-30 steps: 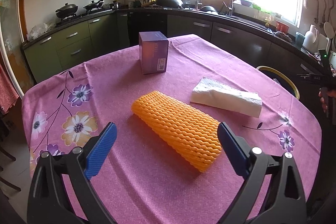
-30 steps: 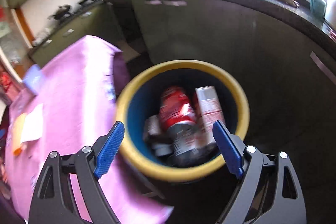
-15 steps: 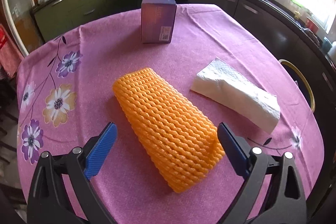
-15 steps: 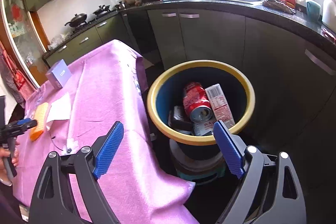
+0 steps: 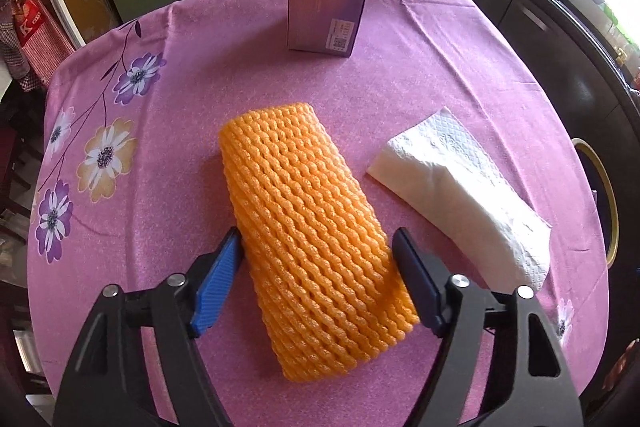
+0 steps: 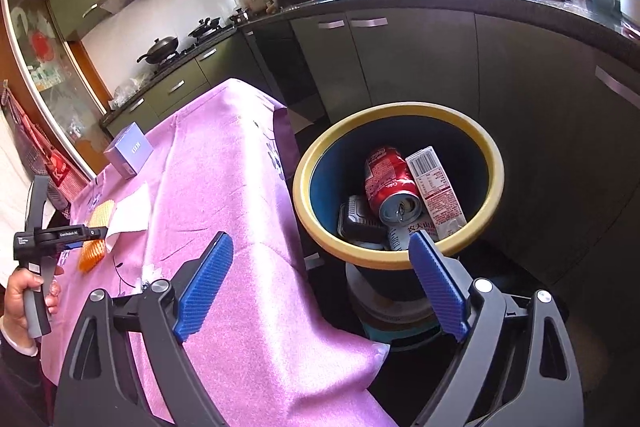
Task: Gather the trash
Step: 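Grasp the orange foam fruit net with the left tool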
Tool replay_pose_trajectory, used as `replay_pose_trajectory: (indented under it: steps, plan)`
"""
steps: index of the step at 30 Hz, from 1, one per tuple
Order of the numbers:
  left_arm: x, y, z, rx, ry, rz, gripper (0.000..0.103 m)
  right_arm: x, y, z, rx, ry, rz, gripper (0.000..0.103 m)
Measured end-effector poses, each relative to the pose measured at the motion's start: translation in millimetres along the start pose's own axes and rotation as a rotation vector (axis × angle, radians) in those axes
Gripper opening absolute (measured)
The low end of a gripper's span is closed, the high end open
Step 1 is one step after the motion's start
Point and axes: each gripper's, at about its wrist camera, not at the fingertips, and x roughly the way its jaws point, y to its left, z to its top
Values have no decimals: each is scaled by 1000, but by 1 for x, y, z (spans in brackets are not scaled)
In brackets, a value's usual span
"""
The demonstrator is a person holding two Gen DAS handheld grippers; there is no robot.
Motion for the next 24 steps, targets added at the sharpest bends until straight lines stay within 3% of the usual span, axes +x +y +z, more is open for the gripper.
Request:
replay_pose_trajectory:
  steps: [7, 12, 19, 24]
  plan:
    - [-14, 0, -1, 25, -35, 0, 45, -5, -5, 1, 19, -17, 13, 89]
    - [-32, 1, -4, 40, -76, -40, 15, -6, -3, 1, 19, -19, 17, 89]
    - [-63, -13, -11, 105, -142, -63, 13, -9, -3, 0, 22, -21, 14, 89]
    - [-95, -47, -17, 213, -192, -114, 13, -16, -9, 0, 33, -38, 1, 90]
